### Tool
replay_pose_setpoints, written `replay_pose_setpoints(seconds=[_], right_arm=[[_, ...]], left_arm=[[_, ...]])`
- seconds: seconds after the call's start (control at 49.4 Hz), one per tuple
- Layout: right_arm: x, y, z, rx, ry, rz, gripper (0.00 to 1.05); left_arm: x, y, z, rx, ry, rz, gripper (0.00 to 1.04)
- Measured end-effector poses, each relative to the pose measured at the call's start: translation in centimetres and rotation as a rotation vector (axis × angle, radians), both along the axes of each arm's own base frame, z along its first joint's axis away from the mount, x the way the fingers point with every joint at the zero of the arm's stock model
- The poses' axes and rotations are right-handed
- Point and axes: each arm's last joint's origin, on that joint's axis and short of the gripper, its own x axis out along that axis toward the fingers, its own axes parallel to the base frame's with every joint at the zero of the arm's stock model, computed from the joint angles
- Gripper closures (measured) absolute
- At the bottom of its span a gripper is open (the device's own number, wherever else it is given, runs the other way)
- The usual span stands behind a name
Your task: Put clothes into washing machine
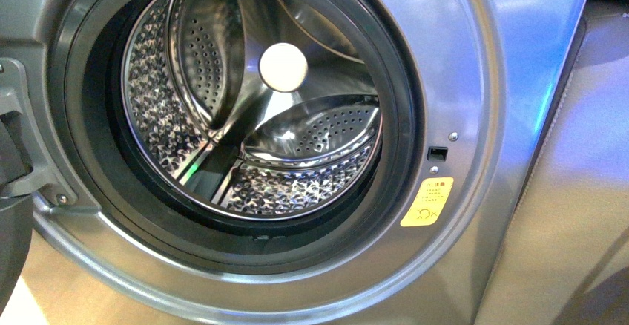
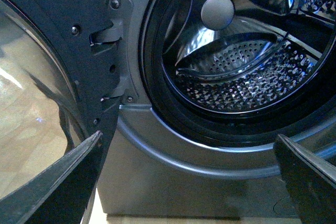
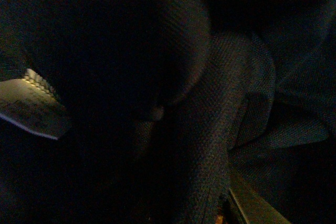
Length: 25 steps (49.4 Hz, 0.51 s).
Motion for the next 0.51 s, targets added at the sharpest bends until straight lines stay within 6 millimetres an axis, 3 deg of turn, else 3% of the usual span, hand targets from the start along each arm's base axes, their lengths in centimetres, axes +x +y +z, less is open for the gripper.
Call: replay_pose_setpoints(seconds=[0.263, 0.506], right_arm=[[1.7, 0.9, 10.1, -0.031, -0.24, 0.063, 0.93], [2.6, 2.2, 17.0, -0.059, -0.41, 0.111, 0.93]], left_arm=[[0.0, 0.0, 0.0, 0.0, 0.0, 0.0, 0.07], [0.0, 0.0, 0.0, 0.0, 0.0, 0.0, 0.07]])
